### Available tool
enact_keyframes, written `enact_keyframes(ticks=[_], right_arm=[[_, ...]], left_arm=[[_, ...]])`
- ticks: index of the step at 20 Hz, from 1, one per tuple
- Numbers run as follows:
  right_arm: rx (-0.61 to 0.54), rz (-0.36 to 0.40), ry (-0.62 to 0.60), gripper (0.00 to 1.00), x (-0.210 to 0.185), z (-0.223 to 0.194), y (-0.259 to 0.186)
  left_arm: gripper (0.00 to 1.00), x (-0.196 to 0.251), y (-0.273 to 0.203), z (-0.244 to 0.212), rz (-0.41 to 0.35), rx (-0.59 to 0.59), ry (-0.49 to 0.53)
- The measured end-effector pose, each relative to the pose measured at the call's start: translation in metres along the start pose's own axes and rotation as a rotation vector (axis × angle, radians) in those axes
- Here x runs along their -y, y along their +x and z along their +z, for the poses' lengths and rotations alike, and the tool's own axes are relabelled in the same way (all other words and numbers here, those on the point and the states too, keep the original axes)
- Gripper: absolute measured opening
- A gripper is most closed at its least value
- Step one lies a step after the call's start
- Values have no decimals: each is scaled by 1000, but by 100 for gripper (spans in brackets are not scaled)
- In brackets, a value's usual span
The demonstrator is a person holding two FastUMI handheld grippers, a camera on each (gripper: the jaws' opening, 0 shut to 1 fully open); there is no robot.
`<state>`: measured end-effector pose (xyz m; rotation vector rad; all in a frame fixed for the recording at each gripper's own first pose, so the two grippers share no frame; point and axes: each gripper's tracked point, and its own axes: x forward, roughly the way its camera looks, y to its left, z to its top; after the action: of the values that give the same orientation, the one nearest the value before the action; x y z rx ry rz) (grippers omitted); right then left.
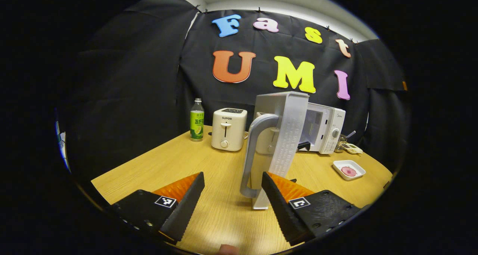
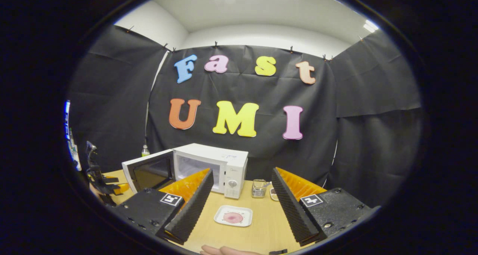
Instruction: Open the microwave oven with the left hand, put the food in, and close the microwave oven.
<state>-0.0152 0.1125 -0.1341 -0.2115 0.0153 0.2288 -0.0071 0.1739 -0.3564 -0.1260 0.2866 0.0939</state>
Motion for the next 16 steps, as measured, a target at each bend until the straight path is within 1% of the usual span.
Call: enact_keyframes(ticks=[1, 2, 3, 5, 7, 8, 10, 13, 14, 16], right_arm=[[-14, -6, -3, 100, 0, -6, 5], [-34, -11, -4, 100, 0, -12, 11], [-53, -13, -3, 96, 0, -19, 18], [-102, -13, -6, 96, -1, -32, 34], [-159, -11, -15, 96, 1, -45, 48], [-192, -7, -30, 100, 3, -50, 56], [-254, -13, -49, 100, 11, -60, 70], [-345, -15, -23, 100, 22, -75, 95], [-371, -26, -20, 100, 28, -81, 104], [-440, -37, 7, 100, 33, -99, 117]], left_arm=[[95, -5, -7, 6, 24, 14, 5], [94, -10, -17, 15, 41, 37, 16], [94, -13, -29, 27, 46, 64, 24], [93, -16, -47, 46, 62, 88, 21], [94, -16, -69, 73, 83, 138, 27], [94, -13, -78, 85, 84, 159, 24], [93, 1, -98, 106, 60, 196, 19], [93, 21, -117, 133, 9, 230, 5], [93, 28, -122, 139, -2, 232, 8], [93, 31, -131, 154, 11, 242, 31]])
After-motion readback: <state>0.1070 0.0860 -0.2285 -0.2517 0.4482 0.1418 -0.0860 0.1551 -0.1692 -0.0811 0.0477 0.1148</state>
